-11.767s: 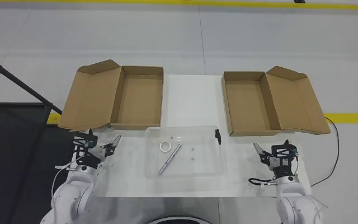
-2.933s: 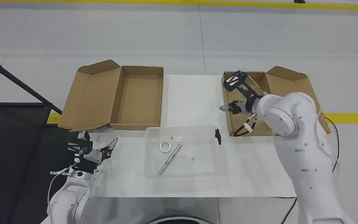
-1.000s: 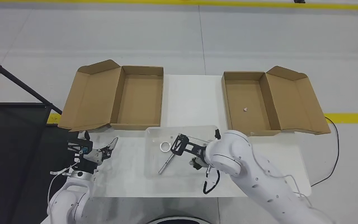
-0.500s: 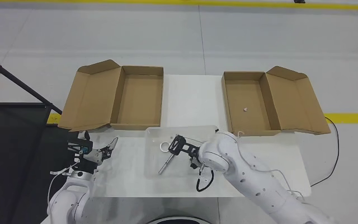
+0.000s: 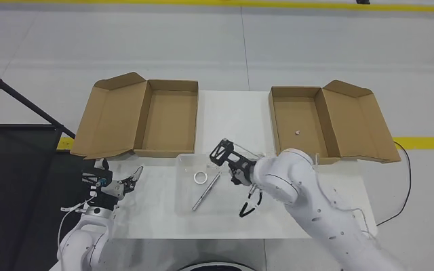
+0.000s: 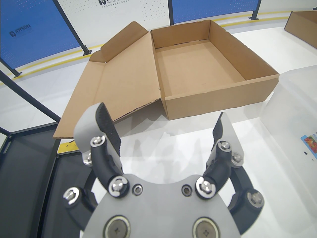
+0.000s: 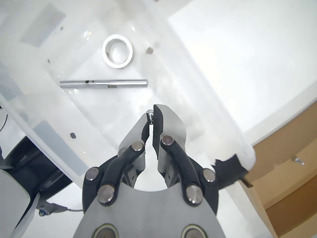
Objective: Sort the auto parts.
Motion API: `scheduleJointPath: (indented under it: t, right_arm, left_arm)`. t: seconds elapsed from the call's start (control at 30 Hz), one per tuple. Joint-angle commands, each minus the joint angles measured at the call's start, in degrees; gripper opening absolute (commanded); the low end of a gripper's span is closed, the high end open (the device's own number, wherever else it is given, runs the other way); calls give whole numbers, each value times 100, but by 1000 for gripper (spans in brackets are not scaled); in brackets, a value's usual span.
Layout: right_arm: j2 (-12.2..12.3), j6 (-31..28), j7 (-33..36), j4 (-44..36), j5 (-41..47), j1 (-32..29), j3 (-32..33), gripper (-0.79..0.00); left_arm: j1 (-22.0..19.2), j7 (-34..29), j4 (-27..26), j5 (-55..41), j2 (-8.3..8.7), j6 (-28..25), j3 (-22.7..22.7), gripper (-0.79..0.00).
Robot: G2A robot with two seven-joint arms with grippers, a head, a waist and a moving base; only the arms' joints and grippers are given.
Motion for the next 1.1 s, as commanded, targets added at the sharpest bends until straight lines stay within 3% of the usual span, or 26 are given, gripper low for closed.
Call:
scheduleJointPath:
  t: [0.0,0.27,0.4,0.5,0.73,1.07]
  right_arm:
    - [58,19,-166,-150,56,-113,385,-785]
    - [287,370,-654,-606,165,-790,1957,-785]
    - [366,908,-207,-594,-584,-932,2338,-785]
    - [384,1214,331,-226,-1261,-768,2279,-785]
    - [346,1358,604,1065,-1749,-189,2063,-785]
    - [164,1435,90,2853,-1747,680,1530,-785]
  left_arm:
    - [0,0,0,0,0,0,0,0]
    - [0,0,0,0,0,0,0,0]
    - [0,0,0,0,0,0,0,0]
    - [0,0,0,0,0,0,0,0]
    - [0,0,0,0,0,0,0,0]
    - [0,0,0,0,0,0,0,0]
